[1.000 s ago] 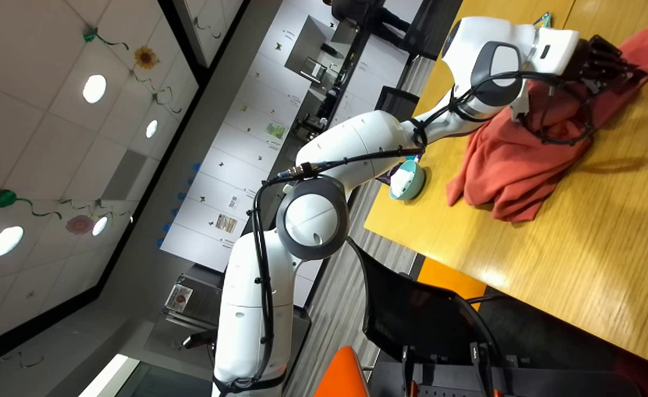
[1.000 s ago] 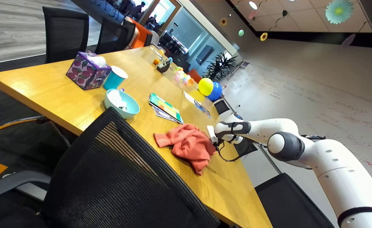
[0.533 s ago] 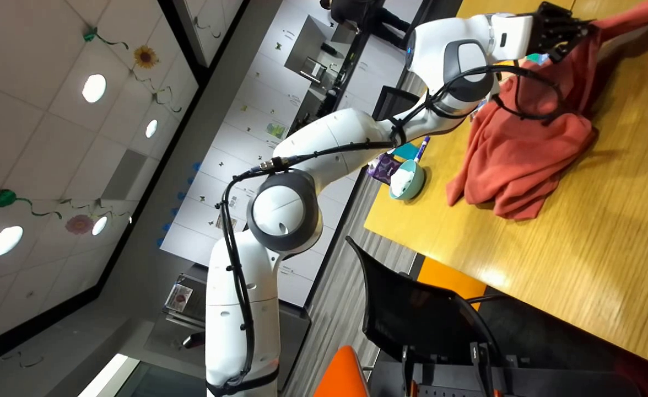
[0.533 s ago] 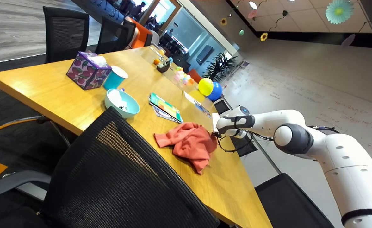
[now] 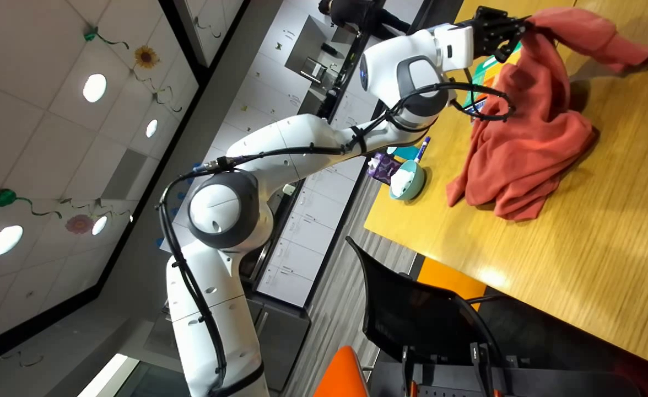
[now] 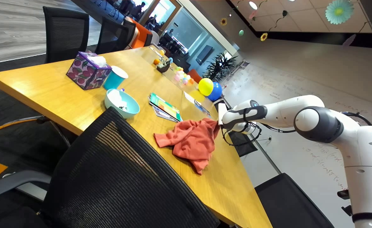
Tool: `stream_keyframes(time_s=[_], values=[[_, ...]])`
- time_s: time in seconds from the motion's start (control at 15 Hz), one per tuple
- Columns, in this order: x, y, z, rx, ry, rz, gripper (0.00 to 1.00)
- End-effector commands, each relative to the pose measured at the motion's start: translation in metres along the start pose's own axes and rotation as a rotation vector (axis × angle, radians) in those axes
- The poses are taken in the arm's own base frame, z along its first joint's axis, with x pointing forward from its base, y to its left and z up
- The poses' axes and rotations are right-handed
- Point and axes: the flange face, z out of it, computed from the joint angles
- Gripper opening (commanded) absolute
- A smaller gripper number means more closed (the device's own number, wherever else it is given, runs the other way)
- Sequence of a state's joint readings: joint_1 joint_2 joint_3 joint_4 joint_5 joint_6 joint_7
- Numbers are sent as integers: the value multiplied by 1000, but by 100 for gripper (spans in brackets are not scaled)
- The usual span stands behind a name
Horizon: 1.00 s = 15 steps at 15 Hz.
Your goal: Scrunch up the shirt
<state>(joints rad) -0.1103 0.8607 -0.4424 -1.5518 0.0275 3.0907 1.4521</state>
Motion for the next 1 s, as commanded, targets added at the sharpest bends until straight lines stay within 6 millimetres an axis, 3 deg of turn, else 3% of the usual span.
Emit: stream_keyframes(time_s=[0.0,0.27,0.53,0.73,0.93], values=[[-15,5,-63,12,-71,-70,1],[-44,13,-119,-13,-184,-192,1],[-71,41,-174,-75,-332,-326,1],[-82,63,-199,-176,-448,-416,1],[-84,78,-211,-293,-541,-482,1]])
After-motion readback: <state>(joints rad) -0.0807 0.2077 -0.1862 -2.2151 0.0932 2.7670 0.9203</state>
